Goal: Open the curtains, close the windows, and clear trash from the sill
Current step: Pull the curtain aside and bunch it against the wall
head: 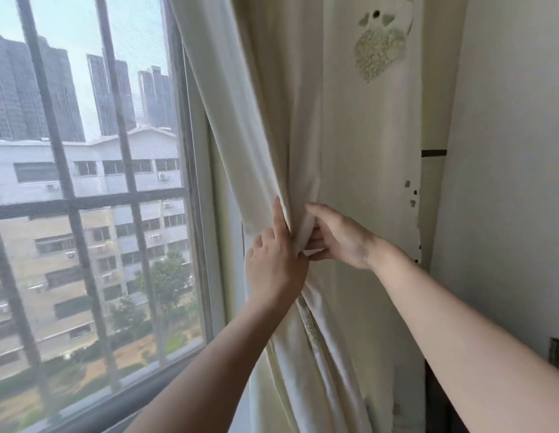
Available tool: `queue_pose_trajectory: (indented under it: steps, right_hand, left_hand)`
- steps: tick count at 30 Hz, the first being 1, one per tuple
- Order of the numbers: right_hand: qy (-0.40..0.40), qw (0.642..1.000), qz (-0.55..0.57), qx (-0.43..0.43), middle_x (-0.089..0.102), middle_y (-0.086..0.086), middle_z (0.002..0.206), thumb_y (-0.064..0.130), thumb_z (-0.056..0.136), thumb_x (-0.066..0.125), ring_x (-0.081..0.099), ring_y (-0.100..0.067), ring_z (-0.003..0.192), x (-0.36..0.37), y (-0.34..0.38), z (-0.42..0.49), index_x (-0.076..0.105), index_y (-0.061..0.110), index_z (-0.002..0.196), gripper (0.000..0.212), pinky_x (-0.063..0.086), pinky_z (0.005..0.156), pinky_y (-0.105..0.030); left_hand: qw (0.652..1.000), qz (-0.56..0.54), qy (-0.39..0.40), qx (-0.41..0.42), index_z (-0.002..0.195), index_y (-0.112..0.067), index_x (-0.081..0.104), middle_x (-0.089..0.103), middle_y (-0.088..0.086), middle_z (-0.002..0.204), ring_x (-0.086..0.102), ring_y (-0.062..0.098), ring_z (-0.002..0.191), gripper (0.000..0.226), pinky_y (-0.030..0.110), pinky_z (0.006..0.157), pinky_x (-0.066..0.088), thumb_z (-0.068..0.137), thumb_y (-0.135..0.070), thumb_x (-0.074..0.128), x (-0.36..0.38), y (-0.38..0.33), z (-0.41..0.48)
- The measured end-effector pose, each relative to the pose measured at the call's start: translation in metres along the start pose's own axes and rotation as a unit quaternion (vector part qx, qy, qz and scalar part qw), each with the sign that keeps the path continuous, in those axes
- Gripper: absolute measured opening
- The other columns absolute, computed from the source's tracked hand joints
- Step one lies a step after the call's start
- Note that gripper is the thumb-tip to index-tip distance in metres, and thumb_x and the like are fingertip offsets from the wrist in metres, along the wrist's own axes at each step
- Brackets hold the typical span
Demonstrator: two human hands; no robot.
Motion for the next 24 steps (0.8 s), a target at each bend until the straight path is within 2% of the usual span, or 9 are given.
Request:
queue_pose_trajectory:
  steps: [3, 6, 9, 12, 14, 16, 18, 21, 24]
  right_hand:
    - [-0.243, 0.964, -0.067, -0.079, 0.066, -0.006, 0.068, 0.031, 0.093, 0.042, 0.063, -0.016, 0.064, -0.018, -0.009, 0.006, 0.07, 0.013, 0.075, 0.037, 0.041, 0.065, -0.029]
    - [-0.56, 0.79, -0.224, -0.113, 0.061, -0.011, 0.098, 0.024, 0.083, 0.061, 0.051, -0.03, 0.098, -0.054, -0.021, 0.015, 0.065, 0.016, 0.095, 0.015, 0.038, 0.08, -0.038]
    - [-0.509, 0.837, -0.202, -0.003, 0.015, -0.009, 0.153, 0.027, 0.074, 0.073, 0.023, -0.034, 0.134, -0.09, -0.04, 0.035, 0.01, 0.029, 0.146, 0.096, 0.024, 0.102, -0.056]
    - [-0.448, 0.887, -0.11, -0.014, 0.014, -0.006, 0.157, 0.015, 0.078, 0.07, 0.027, -0.031, 0.138, -0.117, -0.056, 0.056, -0.016, 0.029, 0.145, 0.11, 0.017, 0.111, -0.055]
    - [-0.449, 0.887, -0.082, -0.063, 0.039, -0.004, 0.147, 0.01, 0.082, 0.063, 0.043, -0.027, 0.13, -0.123, -0.06, 0.063, 0.002, 0.026, 0.148, 0.092, 0.032, 0.108, -0.038]
    - [-0.42, 0.897, -0.047, -0.13, 0.064, 0.008, 0.114, 0.011, 0.083, 0.055, 0.06, -0.017, 0.109, -0.12, -0.063, 0.068, 0.036, 0.029, 0.139, 0.063, 0.047, 0.083, -0.022]
    - [-0.363, 0.911, 0.004, -0.194, 0.063, 0.025, 0.093, 0.024, 0.086, 0.052, 0.063, 0.006, 0.091, -0.107, -0.058, 0.068, 0.052, 0.027, 0.126, 0.041, 0.045, 0.066, -0.006]
    - [-0.302, 0.917, -0.013, -0.262, 0.052, 0.035, 0.1, 0.057, 0.083, 0.049, 0.048, 0.031, 0.087, -0.087, -0.048, 0.061, 0.048, 0.028, 0.127, 0.053, 0.034, 0.07, 0.009]
    - [-0.293, 0.911, -0.115, -0.268, 0.061, 0.023, 0.103, 0.068, 0.069, 0.055, 0.058, 0.013, 0.091, -0.079, -0.04, 0.056, 0.046, 0.03, 0.119, 0.064, 0.04, 0.075, 0.002]
  left_hand:
    - [1.0, -0.014, -0.024, 0.0, 0.146, -0.023, 0.0, 0.06, 0.008, 0.107, 0.05, 0.03, 0.1, 0.094, 0.035, 0.071, 0.04, 0.072, -0.006, 0.055, 0.013, -0.002, 0.008]
    - [0.999, -0.033, -0.033, 0.002, 0.145, -0.026, 0.006, 0.059, 0.003, 0.091, 0.045, 0.026, 0.087, 0.094, 0.032, 0.061, 0.034, 0.069, 0.001, 0.052, 0.025, -0.005, 0.017]
    - [0.999, -0.026, -0.037, 0.002, 0.145, -0.024, 0.012, 0.046, -0.007, 0.073, 0.04, 0.02, 0.077, 0.091, 0.03, 0.056, 0.029, 0.068, 0.004, 0.052, 0.034, -0.006, 0.024]
    - [0.999, -0.027, -0.028, -0.003, 0.143, -0.021, 0.019, 0.03, -0.014, 0.059, 0.038, 0.021, 0.071, 0.088, 0.029, 0.053, 0.027, 0.066, 0.005, 0.052, 0.045, -0.007, 0.032]
    - [0.999, -0.03, -0.024, -0.003, 0.142, -0.019, 0.022, 0.028, -0.016, 0.057, 0.039, 0.022, 0.068, 0.087, 0.03, 0.052, 0.029, 0.064, 0.005, 0.053, 0.05, -0.007, 0.038]
    - [0.999, -0.025, -0.02, 0.009, 0.143, -0.019, 0.021, 0.026, -0.018, 0.058, 0.038, 0.021, 0.067, 0.089, 0.03, 0.052, 0.028, 0.064, 0.004, 0.055, 0.056, -0.007, 0.044]
    - [0.999, -0.025, -0.01, 0.019, 0.144, -0.021, 0.017, 0.026, -0.019, 0.058, 0.038, 0.02, 0.068, 0.093, 0.029, 0.051, 0.028, 0.064, 0.003, 0.056, 0.062, -0.009, 0.048]
    - [0.999, -0.04, 0.003, 0.032, 0.145, -0.025, 0.013, 0.029, -0.016, 0.059, 0.039, 0.02, 0.069, 0.096, 0.029, 0.051, 0.03, 0.064, 0.0, 0.057, 0.072, -0.014, 0.053]
    - [0.997, -0.054, 0.007, 0.058, 0.144, -0.022, 0.02, 0.028, -0.016, 0.058, 0.041, 0.021, 0.068, 0.088, 0.03, 0.051, 0.03, 0.066, -0.001, 0.056, 0.087, -0.021, 0.055]
Point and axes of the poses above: each hand's wrist, its own z-axis towards the middle knuckle, its own x-axis out of the palm, y = z × x, the point moved 1 cm from there along z, towards the middle knuckle
